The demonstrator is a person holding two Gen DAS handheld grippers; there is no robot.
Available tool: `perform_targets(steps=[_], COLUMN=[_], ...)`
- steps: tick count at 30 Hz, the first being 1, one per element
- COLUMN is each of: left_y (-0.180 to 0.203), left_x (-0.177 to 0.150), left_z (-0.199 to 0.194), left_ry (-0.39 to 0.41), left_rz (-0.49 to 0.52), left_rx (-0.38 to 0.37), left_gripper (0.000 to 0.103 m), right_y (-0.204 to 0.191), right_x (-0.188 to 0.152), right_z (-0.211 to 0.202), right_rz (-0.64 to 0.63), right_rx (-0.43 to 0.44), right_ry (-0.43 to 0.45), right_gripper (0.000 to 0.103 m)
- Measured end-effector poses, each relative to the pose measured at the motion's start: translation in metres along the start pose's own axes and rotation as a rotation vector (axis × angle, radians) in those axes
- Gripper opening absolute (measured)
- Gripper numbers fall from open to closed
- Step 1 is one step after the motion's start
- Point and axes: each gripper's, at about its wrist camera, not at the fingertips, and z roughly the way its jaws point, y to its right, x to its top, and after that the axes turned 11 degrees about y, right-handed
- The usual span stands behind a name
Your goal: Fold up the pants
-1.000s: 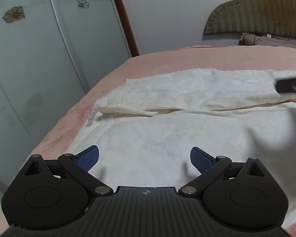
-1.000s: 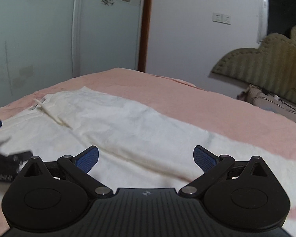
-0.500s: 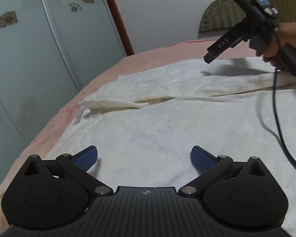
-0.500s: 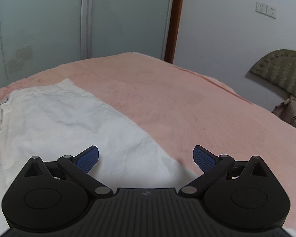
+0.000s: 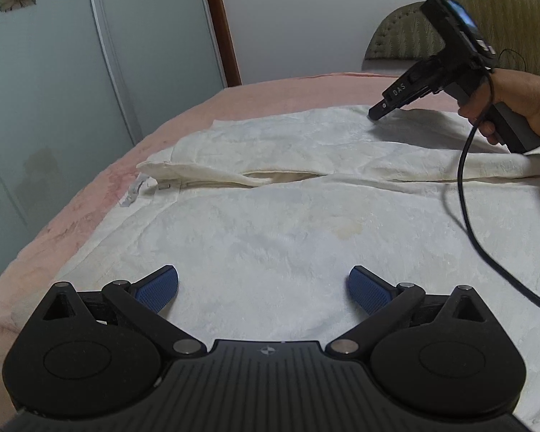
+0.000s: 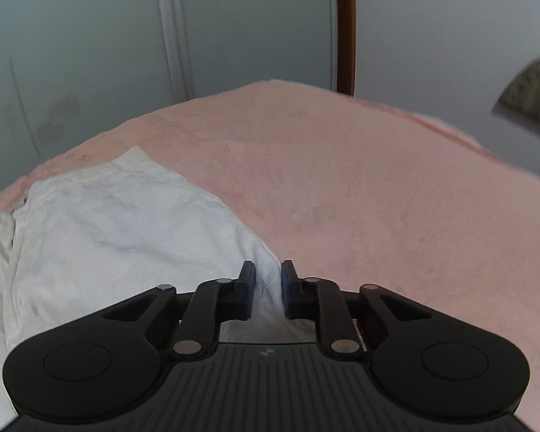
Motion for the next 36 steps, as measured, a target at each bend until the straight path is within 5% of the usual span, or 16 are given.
perform_targets(steps=[4,12,18,19,20,22,28,30,31,33,36], left_y=[-0.023,-0.084,-0.088,-0.087,-0.084,-0.078,-0.072,-0.077,-0.079,-0.084,-0.09], left_x=[0.016,0.056,0.072,0.072,0.071,0.067,0.057,0.059,0.061,0.065,0.073], left_z=[0.01,0.015,0.03,0.031,0.03,0.03,0.037,0.04,0.041,0.045,0.054], left_ry=[-0.072,-0.021,-0.055,-0.056,-0.053,-0.052,-0.075,-0.076,-0.074,-0.072,-0.078], left_rz=[-0.081,-0.361,-0.442,-0.437,-0.429,-0.395,-0.321,-0.322,-0.326,-0.331,-0.361], left_rx=[-0.044,-0.006,-0.05,-0.049,-0.049,-0.049,-0.042,-0.038,-0.035,-0.025,-0.027], left_gripper=[0.101,0.101,0.1,0.101,0.101,0.101,0.102,0.102,0.102,0.102,0.101], right_y=[-0.048,-0.115,-0.102,-0.092,-0.085,-0.063,0.014,0.03,0.034,0.025,-0.014], right_x=[-0.002,-0.039,-0.031,-0.025,-0.019,-0.008,0.0,-0.006,-0.012,-0.015,-0.019], right_z=[-0.045,-0.1,-0.091,-0.085,-0.075,-0.054,0.019,0.036,0.041,0.035,0.019], right_rz=[-0.214,-0.367,-0.352,-0.33,-0.309,-0.267,0.037,0.137,0.172,0.132,-0.07], right_rx=[-0.005,0.105,-0.022,-0.035,-0.048,-0.057,-0.038,-0.021,0.007,0.041,0.022], right_ry=[0.074,0.048,0.095,0.089,0.087,0.084,-0.028,-0.073,-0.079,-0.047,-0.024], right_gripper=[0.008,0.001,0.008,0.022,0.055,0.098,0.095,0.079,0.055,0.028,0.013])
